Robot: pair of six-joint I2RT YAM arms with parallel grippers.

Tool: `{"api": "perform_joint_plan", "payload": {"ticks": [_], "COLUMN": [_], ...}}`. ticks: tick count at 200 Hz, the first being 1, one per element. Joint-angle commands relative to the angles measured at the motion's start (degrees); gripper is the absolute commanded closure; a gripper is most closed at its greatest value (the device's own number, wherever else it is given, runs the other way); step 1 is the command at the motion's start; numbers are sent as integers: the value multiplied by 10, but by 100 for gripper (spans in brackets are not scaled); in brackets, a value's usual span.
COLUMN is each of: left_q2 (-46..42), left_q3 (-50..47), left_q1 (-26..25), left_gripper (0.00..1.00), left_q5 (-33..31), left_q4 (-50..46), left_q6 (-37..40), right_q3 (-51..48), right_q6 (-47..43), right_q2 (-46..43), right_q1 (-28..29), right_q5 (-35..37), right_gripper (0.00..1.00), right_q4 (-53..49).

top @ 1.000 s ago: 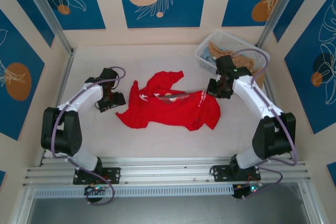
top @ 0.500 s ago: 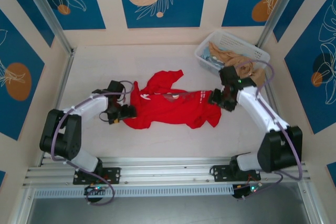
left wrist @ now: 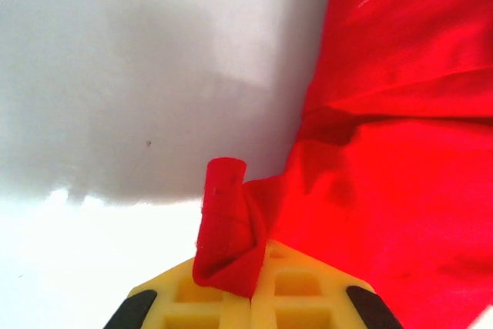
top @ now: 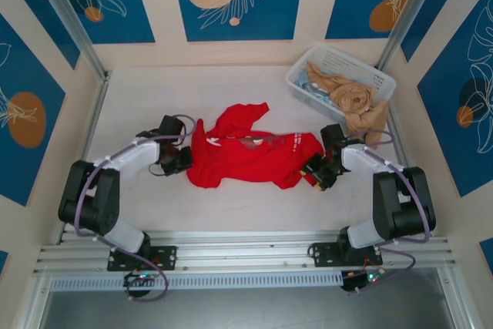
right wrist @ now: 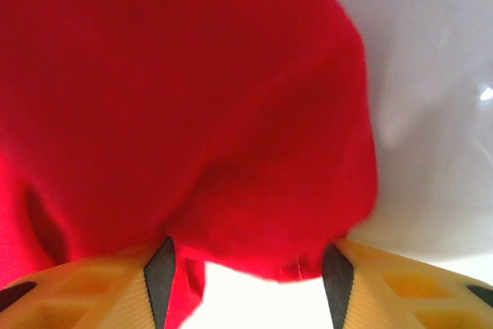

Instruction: Fold and stack the t-shirts

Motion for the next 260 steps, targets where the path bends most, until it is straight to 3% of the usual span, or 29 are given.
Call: {"api": "perform_joint_plan", "payload": {"ticks": [1,10,27,47,89,159,227,260], "left_q2": [-46,-57,-78,-108,-148,-156,-308,-286], "left_q3": [36,44,63,102,220,434,466,554], "left_q1": [2,3,11,23,42,84,86,86], "left_gripper": [100,100,100,100,100,100,100,100], "left_q5": [-18,-19,-21,-46,-119,-167,-196,-193], "left_q4": [-15,-21,-28,-45,-56,-39,54,61], "left_q6": [-31,-35,-48,-59,-81,-81,-53,-43], "right_q3": [16,29,58,85,189,451,435,462], "right_q6": [25,18,10,-2,-70,-146,-184,-184], "right_q2": [38,51,59,32,-59,-86,-285,-303], "right_q1": [-7,-6,-5,-4,2,23,44,32], "right_q5": [-13,-16,5,43,86,104,46,23], "right_gripper": [48,54,84,100,100,100,100,100], "right_q4": [45,49,18,-26,-102,-128,-6,12]}}
